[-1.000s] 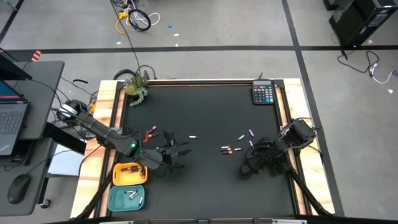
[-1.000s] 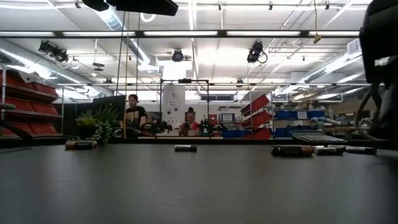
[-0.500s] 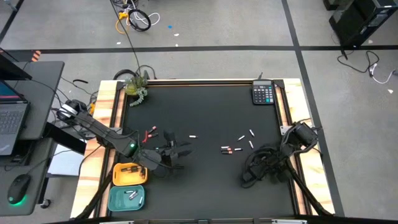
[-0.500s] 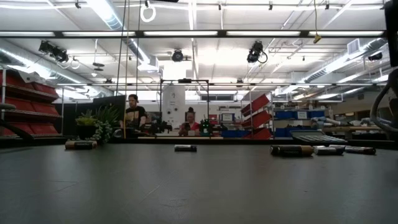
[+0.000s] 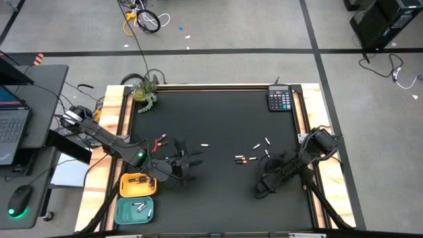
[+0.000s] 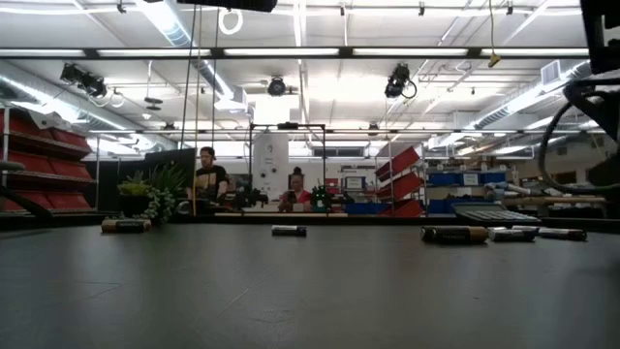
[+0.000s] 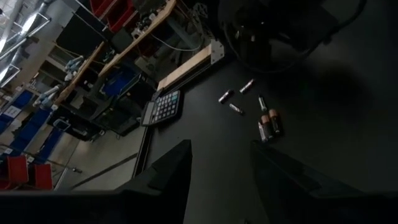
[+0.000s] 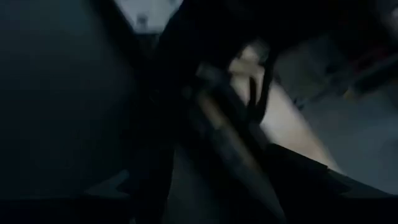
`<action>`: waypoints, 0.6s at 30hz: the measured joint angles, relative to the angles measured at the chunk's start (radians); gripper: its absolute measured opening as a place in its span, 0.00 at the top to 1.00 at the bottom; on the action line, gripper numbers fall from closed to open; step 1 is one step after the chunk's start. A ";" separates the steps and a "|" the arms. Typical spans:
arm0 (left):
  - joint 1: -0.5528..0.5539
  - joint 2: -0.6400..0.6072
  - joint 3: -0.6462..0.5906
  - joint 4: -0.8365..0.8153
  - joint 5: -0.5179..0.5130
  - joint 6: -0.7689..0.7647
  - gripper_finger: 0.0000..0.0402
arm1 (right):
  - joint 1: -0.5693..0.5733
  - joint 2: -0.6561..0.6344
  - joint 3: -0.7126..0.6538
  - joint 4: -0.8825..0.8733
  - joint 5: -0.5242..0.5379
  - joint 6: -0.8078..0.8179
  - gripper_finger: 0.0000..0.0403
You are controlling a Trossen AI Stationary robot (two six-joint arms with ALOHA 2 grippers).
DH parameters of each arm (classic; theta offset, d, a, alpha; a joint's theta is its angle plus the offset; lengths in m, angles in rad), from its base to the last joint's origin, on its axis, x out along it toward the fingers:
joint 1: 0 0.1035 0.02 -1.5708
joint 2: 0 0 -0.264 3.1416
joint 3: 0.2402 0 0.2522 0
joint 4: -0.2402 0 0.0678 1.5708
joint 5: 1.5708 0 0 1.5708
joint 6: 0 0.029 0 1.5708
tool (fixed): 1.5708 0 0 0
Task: Sort batteries
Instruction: Put the black battery into the yellow bin
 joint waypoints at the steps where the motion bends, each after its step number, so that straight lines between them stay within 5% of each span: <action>1: 0.000 0.000 0.001 -0.004 0.000 0.000 0.57 | -0.006 -0.001 0.005 -0.019 0.006 -0.034 0.34; 10: -0.006 0.000 0.001 -0.026 0.000 -0.001 0.57 | -0.041 -0.008 0.031 0.196 0.183 -0.611 0.34; 18: -0.007 0.000 0.001 0.015 0.000 -0.071 0.57 | -0.051 -0.008 0.082 0.168 0.344 -1.177 0.36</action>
